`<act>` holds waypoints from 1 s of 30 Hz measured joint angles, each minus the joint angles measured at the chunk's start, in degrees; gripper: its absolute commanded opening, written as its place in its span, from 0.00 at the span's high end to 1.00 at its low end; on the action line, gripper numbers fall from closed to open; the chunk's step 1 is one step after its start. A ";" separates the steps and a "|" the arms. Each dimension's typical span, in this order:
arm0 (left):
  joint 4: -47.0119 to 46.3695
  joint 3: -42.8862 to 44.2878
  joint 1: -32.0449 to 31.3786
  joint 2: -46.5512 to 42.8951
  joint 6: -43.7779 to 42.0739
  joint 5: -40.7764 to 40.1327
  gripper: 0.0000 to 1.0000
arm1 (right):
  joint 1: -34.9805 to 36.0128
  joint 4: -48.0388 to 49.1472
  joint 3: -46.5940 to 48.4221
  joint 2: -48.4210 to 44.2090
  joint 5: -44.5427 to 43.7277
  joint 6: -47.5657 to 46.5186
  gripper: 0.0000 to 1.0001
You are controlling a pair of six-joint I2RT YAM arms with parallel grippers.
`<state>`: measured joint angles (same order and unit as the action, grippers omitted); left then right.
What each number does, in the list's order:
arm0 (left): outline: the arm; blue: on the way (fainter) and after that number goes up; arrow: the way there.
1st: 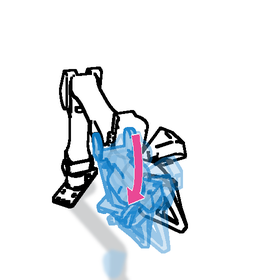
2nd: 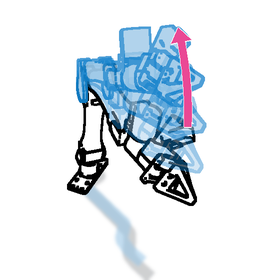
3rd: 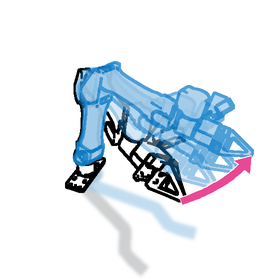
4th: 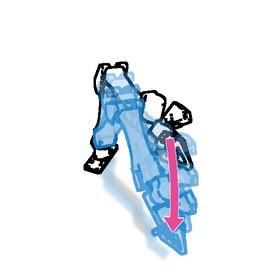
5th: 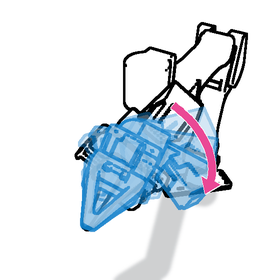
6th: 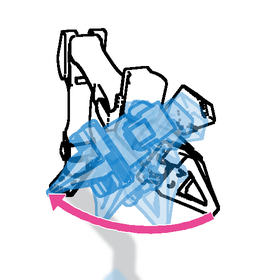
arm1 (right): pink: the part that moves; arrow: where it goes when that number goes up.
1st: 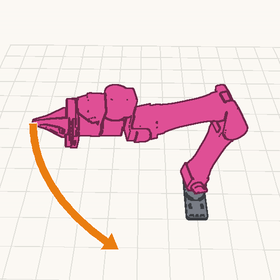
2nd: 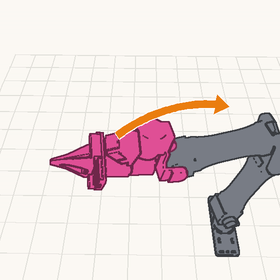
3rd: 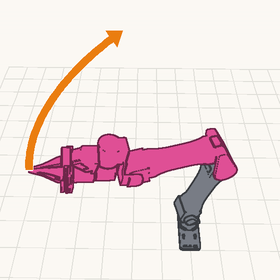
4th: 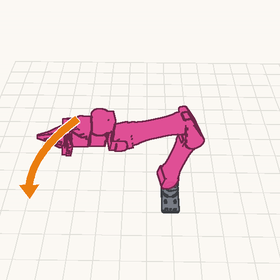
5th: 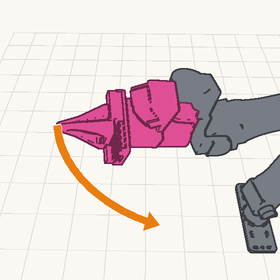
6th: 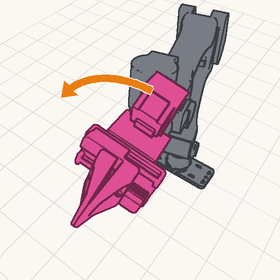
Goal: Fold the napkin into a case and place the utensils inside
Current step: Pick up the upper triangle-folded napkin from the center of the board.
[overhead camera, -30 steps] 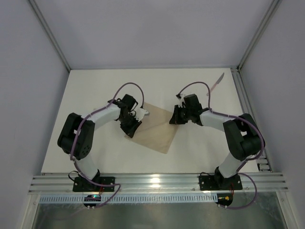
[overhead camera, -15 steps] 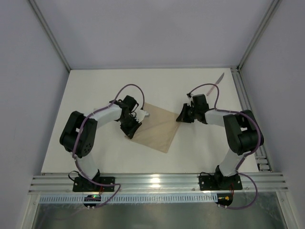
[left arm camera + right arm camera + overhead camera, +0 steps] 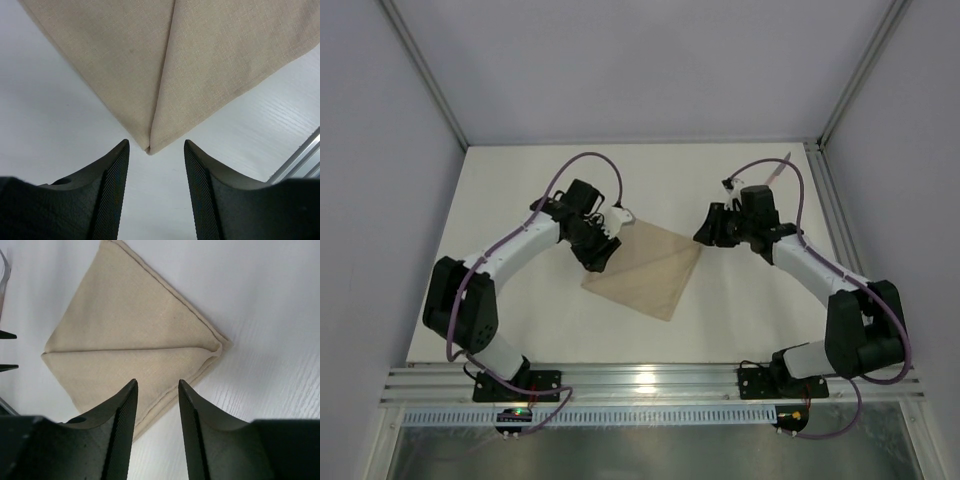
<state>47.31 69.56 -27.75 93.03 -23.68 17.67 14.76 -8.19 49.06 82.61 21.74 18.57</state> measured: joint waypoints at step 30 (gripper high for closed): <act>-1.44 -7.28 3.43 -1.68 -1.64 1.64 0.45 | 42.77 -10.69 -9.46 -6.34 -15.54 -52.98 0.30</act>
<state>45.87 62.28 -24.32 91.35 -25.32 19.31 57.54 -18.87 39.59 76.27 6.20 -34.41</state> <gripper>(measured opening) 0.549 0.697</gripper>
